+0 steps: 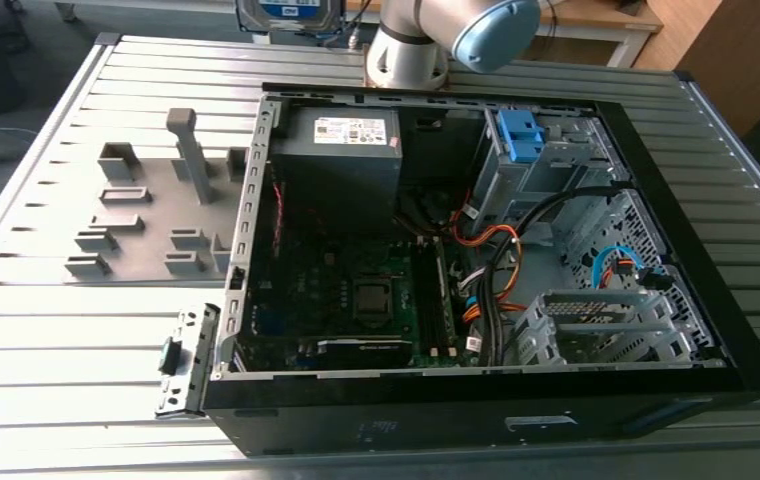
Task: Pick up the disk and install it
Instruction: 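Pick up the disk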
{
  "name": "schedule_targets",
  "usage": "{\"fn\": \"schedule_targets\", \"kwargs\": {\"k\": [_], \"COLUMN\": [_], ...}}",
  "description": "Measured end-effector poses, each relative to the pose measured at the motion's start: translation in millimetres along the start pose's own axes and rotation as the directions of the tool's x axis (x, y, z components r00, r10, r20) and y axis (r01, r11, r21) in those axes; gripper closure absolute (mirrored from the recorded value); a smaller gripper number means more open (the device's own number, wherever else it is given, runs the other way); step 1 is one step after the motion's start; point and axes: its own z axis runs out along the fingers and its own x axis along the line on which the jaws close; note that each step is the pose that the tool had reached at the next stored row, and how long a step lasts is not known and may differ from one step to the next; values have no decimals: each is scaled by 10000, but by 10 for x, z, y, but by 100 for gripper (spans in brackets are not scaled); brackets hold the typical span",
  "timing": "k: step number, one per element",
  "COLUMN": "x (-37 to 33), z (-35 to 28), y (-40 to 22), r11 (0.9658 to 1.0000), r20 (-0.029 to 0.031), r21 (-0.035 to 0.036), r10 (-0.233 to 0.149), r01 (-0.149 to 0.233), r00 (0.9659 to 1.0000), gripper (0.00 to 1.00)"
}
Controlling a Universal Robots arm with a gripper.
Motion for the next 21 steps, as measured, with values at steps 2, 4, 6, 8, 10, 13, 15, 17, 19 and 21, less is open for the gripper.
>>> {"fn": "schedule_targets", "kwargs": {"k": [2,4,6,8,10,13,15,17,19,21], "x": [1,1,2,3,3,5,6,7,8,9], "z": [0,-1,0,5,18,36,50,64,75,84], "y": [-29,-65,-96,-125,-153,-199,-244,-285,-330,-380], "r11": [10000,10000,10000,10000,10000,10000,10000,10000,10000,10000], "r20": [0,0,0,0,1,1,0,1,1,0], "r21": [0,-2,-4,-7,-8,-11,-16,-18,-23,-27], "r10": [0,0,0,0,1,1,-1,0,1,0], "r01": [0,0,0,0,-1,-1,1,0,-1,0], "r00": [10000,10000,10000,10000,10000,10000,10000,10000,10000,10000], "gripper": [64,64,64,64,64,64,64,64,64,64]}}
